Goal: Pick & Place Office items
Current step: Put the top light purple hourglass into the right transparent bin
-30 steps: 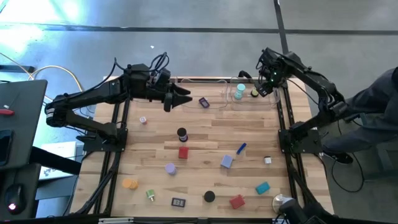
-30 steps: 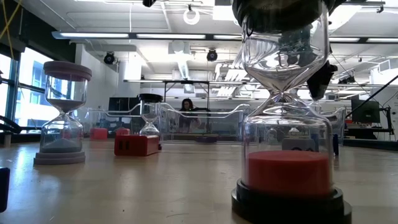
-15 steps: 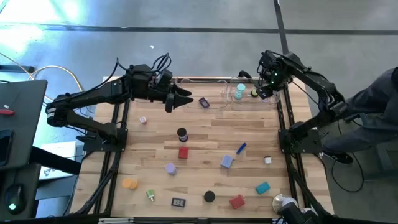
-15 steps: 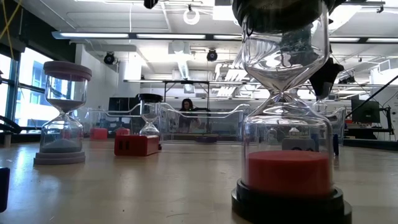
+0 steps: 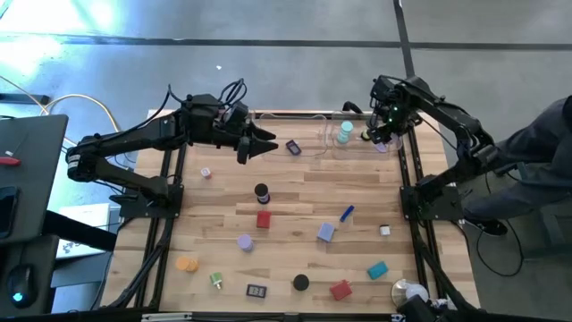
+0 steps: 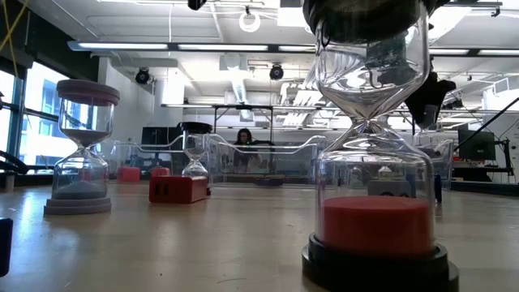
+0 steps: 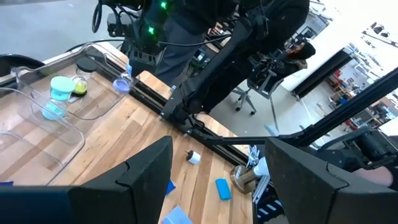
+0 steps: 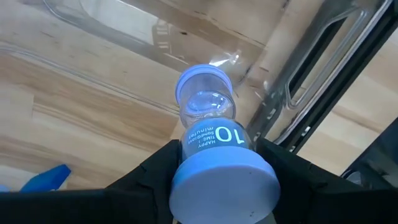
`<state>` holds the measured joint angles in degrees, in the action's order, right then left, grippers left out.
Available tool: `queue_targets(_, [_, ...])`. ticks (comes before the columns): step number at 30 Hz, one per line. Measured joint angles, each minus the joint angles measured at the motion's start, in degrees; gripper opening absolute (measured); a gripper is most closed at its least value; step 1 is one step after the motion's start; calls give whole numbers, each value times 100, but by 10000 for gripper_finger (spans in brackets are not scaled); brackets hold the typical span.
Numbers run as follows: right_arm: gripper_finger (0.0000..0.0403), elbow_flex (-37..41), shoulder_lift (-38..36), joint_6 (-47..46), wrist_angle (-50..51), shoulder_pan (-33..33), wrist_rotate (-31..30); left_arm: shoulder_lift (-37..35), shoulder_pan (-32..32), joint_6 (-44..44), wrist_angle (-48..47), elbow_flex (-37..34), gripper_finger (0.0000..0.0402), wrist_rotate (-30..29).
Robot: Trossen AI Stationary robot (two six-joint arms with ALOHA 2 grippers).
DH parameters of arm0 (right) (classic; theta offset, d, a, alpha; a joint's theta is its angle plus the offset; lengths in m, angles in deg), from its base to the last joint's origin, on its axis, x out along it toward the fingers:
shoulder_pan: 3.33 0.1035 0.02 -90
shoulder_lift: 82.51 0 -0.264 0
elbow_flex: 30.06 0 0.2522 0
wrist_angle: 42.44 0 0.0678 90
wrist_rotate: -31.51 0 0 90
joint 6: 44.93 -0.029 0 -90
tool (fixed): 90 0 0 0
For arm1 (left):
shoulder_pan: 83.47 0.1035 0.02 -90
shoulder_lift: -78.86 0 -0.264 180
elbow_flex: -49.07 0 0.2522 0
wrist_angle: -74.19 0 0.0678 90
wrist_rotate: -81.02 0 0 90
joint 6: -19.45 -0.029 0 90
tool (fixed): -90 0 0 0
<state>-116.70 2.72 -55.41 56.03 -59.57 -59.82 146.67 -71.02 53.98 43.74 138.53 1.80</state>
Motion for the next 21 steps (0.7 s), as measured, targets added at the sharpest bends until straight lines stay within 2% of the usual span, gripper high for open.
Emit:
queue_targets(13, [180,4,0,-195,-195,53,-70,0,0,-28,-3,0,249,452])
queue_targets(21, [180,4,0,-806,-133,142,-123,-2,0,-360,-96,0,249,476])
